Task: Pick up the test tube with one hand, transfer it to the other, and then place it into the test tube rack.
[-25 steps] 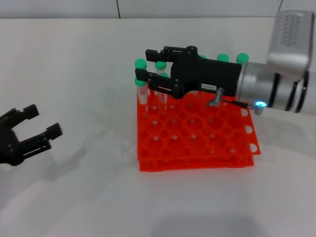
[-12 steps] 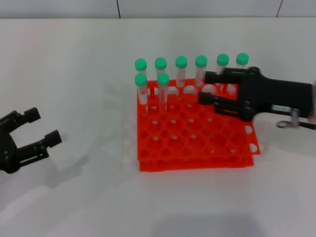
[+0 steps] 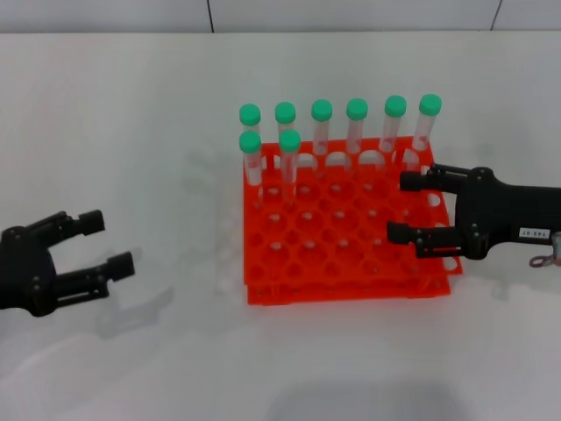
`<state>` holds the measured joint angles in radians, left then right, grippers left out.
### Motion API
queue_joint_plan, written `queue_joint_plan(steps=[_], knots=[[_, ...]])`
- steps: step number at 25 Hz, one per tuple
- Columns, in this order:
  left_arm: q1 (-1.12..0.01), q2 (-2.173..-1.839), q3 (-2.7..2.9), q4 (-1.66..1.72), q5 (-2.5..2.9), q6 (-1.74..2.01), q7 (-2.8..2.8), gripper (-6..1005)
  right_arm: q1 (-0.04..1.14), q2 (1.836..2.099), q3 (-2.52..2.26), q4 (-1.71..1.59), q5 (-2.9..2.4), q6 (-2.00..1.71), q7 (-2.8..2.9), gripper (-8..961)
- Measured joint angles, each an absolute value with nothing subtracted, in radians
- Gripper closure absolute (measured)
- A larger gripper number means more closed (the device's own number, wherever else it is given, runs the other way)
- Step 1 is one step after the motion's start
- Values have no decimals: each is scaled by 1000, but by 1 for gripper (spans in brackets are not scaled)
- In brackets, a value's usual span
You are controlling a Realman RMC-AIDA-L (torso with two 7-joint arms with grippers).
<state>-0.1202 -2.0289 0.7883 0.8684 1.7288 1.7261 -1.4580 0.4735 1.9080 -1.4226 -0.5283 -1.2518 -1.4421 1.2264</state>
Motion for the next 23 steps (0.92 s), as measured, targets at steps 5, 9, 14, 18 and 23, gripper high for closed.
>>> queue_joint_plan(steps=[5,9,14,18,23], knots=[[-144,-2028,788,865,1773,1739,-1463,106,475,1909,-1421,-523,-1260,-1436,1231,110],[-148,-2026,788,865,1775,1742,-1463,106,472,1907,-1418,-523,-1262,-1436,1232,98],[-160,-2025,788,865,1781,1742,-1464,106,471,1907,-1410,-520,-1266,-1427,1233,100],[-166,-2025,788,865,1781,1743,-1465,106,471,1909,-1405,-519,-1277,-1426,1234,101],[-169,-2026,788,865,1781,1743,-1465,106,471,1909,-1405,-519,-1286,-1425,1235,103]])
